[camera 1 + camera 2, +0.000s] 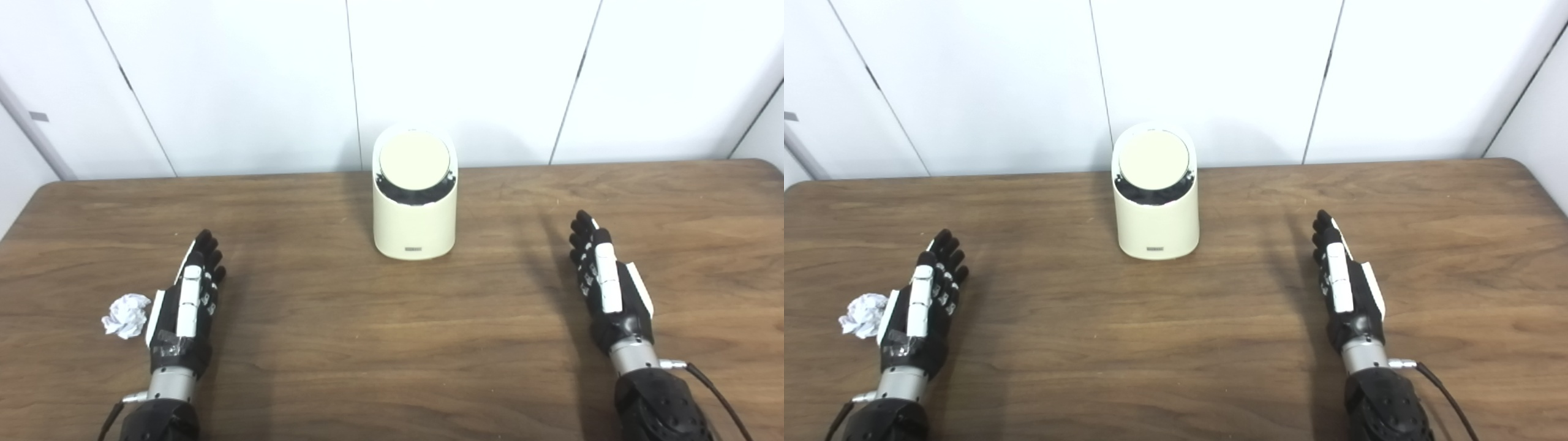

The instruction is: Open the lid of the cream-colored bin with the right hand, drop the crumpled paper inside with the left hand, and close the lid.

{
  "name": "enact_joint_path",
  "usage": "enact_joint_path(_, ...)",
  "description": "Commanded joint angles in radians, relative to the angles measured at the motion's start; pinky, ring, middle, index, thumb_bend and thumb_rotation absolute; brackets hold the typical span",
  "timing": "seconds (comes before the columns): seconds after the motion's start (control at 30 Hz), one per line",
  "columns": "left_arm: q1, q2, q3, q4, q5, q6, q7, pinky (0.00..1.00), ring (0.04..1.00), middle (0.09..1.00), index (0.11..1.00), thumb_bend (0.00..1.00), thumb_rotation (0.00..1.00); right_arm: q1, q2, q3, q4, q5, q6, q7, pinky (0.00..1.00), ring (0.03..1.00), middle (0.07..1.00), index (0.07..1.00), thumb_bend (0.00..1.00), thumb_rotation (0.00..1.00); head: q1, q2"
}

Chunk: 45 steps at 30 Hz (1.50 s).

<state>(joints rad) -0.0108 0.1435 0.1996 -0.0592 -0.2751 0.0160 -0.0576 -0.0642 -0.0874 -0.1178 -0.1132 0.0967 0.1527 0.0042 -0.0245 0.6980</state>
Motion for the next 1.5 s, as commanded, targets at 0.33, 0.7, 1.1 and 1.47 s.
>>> enact_joint_path(0.33,-0.032,0.018,0.002,-0.009,0.008,-0.029,-0.011,1.00,0.981,0.972,0.972,0.55,0.84,-0.028,-0.004,-0.001,-0.027,0.001,-0.025,-0.003,1.00,0.971,0.960,0.946,0.53,1.00,-0.004,0.000)
enact_joint_path(0.7,-0.029,0.009,-0.001,0.004,0.015,-0.036,-0.006,1.00,0.988,0.973,0.969,0.57,0.83,-0.077,-0.030,0.021,-0.014,-0.069,-0.020,-0.009,1.00,0.952,0.940,0.934,0.59,0.83,-0.014,-0.026)
enact_joint_path(1.1,-0.023,0.003,-0.010,0.015,0.027,-0.047,-0.009,1.00,0.999,0.982,0.970,0.57,0.84,-0.216,-0.069,0.060,0.000,-0.140,-0.020,0.007,0.92,0.905,0.930,0.928,0.62,0.77,-0.015,-0.048)
enact_joint_path(1.47,-0.016,0.003,-0.017,0.026,0.031,-0.069,-0.016,1.00,0.994,0.983,0.972,0.52,0.90,-0.336,-0.097,0.103,-0.015,-0.201,0.068,0.030,0.93,0.939,0.935,0.919,0.61,0.68,-0.019,-0.060)
